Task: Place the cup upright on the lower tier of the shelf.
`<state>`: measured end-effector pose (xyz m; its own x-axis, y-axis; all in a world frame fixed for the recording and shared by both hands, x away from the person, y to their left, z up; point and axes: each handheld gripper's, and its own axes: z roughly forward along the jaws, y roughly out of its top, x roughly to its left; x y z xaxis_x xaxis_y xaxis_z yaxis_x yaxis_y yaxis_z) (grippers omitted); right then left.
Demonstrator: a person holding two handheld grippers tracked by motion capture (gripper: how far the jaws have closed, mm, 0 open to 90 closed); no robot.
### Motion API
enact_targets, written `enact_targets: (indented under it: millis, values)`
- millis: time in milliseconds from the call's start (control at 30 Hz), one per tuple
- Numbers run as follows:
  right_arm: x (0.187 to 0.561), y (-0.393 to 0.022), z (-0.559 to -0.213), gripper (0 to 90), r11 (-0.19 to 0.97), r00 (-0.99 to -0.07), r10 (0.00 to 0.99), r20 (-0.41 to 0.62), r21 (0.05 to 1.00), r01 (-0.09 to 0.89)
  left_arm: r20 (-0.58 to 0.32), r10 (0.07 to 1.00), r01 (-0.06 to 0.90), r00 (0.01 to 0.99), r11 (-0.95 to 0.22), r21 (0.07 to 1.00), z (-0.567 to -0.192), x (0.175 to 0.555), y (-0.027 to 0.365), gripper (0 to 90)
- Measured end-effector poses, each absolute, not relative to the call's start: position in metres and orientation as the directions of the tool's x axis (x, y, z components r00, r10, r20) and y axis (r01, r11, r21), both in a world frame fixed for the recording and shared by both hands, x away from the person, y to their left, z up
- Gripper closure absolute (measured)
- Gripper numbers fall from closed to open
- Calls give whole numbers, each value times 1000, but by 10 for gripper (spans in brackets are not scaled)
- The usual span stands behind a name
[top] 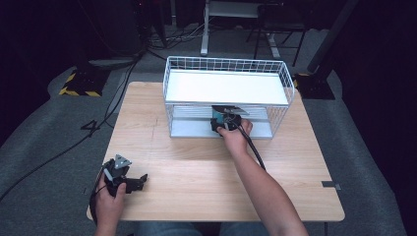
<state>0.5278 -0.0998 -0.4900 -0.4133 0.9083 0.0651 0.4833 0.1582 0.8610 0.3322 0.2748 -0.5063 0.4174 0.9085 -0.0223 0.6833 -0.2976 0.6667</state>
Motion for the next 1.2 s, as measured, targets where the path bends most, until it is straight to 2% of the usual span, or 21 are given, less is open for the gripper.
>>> enact_targets:
  millis: [467,633,933,1200]
  values:
    - [528,-97,-488,198,193,-401,916,21,853,484,-23,908,684,418,-298,666,-506,332,275,3]
    - [524,-99,-486,184,168,-395,917,49,853,495,-24,908,683,419,-298,666,-506,332,275,2]
    - [507,-105,-476,164,195,-418,908,21,863,467,-24,906,683,423,-301,665,-506,333,275,2]
    - [482,-118,-468,165,186,-456,888,59,861,474,-23,906,684,422,-301,665,-506,333,275,2]
